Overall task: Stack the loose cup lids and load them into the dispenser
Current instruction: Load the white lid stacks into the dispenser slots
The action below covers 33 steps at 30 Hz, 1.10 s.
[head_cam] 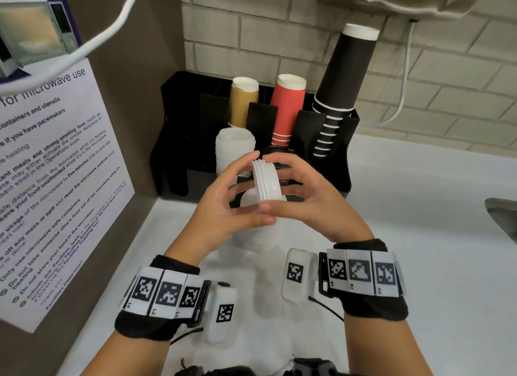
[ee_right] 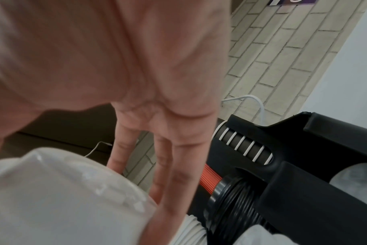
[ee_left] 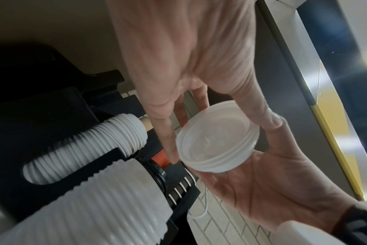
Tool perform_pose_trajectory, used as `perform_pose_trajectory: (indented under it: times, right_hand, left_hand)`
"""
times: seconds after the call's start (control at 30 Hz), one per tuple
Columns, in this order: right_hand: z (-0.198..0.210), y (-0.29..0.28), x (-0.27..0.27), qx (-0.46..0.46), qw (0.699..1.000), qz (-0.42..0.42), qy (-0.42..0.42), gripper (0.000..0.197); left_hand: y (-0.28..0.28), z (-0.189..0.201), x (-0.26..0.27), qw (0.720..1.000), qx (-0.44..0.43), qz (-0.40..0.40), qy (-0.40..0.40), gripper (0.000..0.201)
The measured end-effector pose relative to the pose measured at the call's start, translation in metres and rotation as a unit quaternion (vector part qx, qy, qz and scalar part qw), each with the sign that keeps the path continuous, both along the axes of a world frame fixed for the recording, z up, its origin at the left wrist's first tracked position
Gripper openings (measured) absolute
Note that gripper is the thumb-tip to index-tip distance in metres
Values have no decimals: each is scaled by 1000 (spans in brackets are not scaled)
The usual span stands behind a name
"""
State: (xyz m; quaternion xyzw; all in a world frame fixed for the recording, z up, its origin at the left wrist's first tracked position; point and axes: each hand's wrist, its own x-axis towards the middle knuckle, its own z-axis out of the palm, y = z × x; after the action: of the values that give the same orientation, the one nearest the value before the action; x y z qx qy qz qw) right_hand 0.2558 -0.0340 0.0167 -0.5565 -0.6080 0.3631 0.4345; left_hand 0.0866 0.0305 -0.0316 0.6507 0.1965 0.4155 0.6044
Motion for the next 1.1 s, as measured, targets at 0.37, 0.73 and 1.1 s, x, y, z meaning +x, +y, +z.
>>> perform_pose_trajectory:
  times: [0.37,0.73,1.1]
  right_hand:
    - [-7,24,35,115,973,-198,42,67]
    - [-25,75,118,-66,877,-220,-422,83]
    - [-37,95,120,-145,754,-16,-641,84]
  left_hand:
    - [8,1,-1,995,4,98,-2,49]
    - [17,-11,-15,984,4,179,-10,28]
    - [9,-12,-9,983,-7,183,11,27]
